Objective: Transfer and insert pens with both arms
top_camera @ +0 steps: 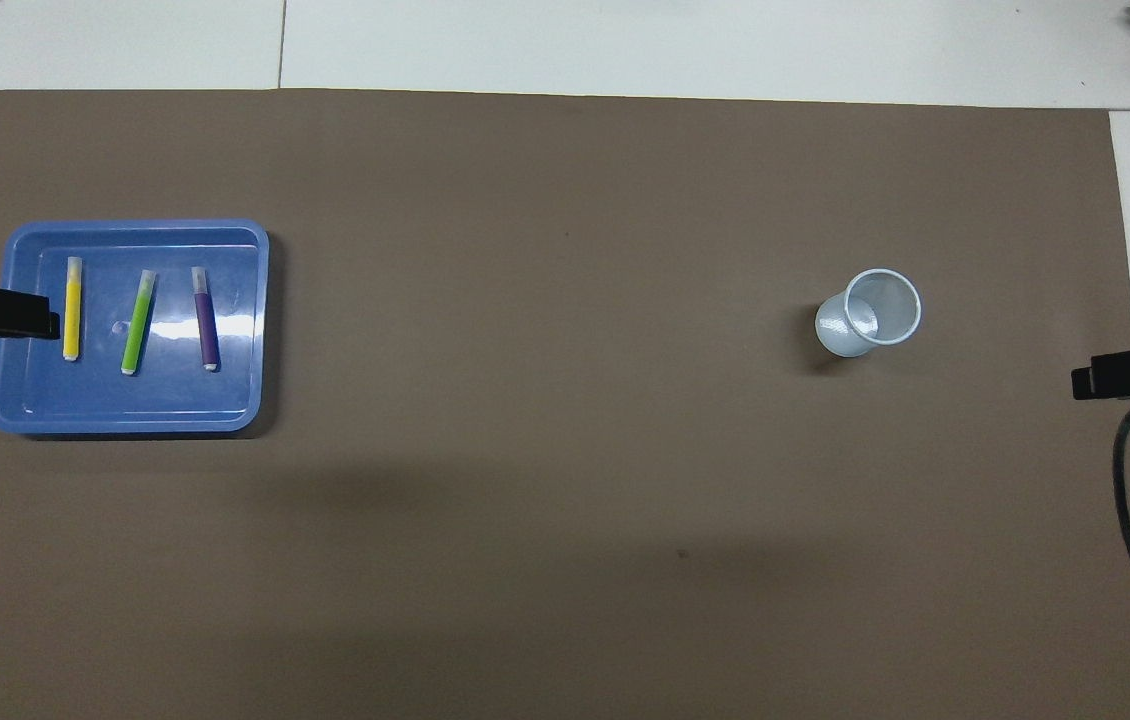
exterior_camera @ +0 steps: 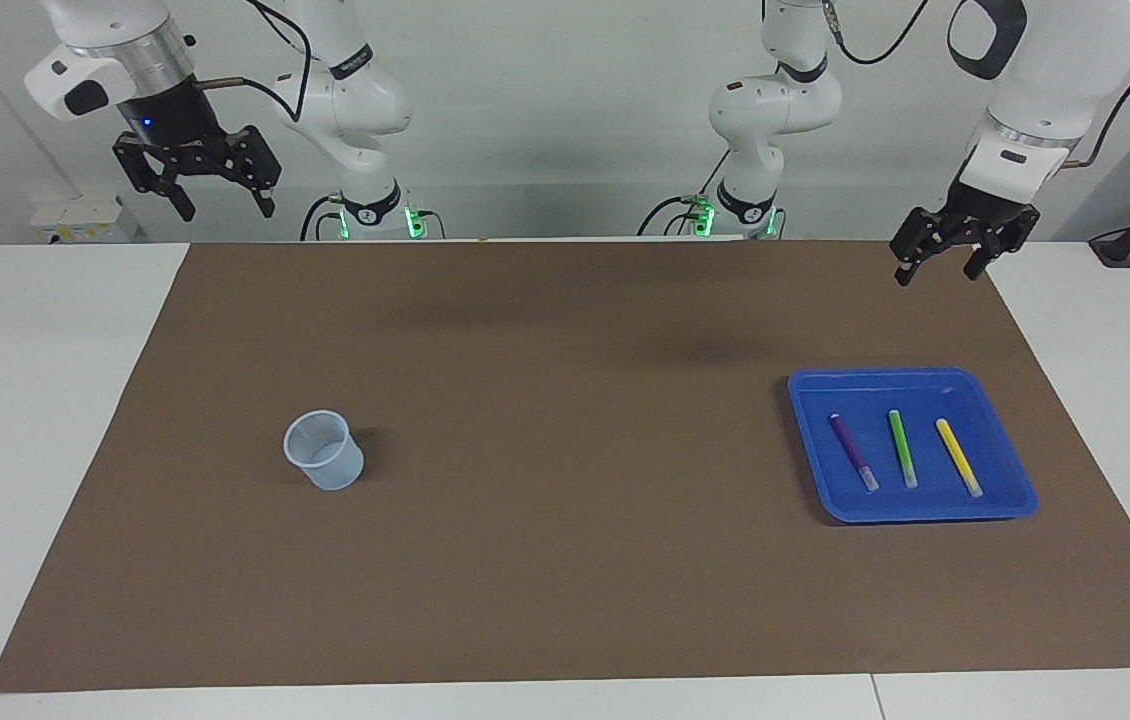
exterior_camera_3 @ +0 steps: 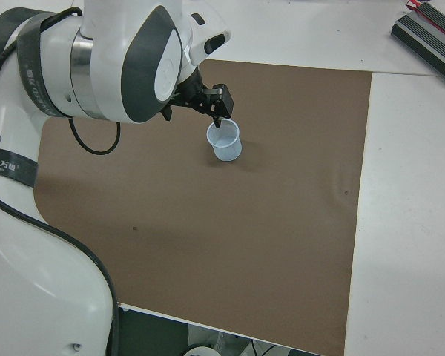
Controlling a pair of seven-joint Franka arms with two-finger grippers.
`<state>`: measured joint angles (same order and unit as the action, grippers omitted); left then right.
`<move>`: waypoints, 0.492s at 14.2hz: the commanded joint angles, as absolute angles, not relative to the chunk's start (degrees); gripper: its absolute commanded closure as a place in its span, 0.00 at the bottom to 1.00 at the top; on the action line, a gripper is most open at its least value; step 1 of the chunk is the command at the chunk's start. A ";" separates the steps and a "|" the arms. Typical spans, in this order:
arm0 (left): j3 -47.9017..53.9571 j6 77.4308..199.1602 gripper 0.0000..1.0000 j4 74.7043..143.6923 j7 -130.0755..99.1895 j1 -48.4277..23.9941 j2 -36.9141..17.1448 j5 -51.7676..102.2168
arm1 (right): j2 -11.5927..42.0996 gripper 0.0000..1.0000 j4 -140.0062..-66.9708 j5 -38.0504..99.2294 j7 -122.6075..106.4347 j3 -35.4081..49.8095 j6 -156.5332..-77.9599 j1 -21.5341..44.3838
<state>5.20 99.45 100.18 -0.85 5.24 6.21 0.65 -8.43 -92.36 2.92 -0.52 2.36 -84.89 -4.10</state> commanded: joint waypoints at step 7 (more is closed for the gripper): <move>5.27 98.88 0.00 100.72 -0.88 5.36 7.29 -0.18 | -9.40 0.00 -93.16 2.64 -1.32 2.37 -84.38 -4.92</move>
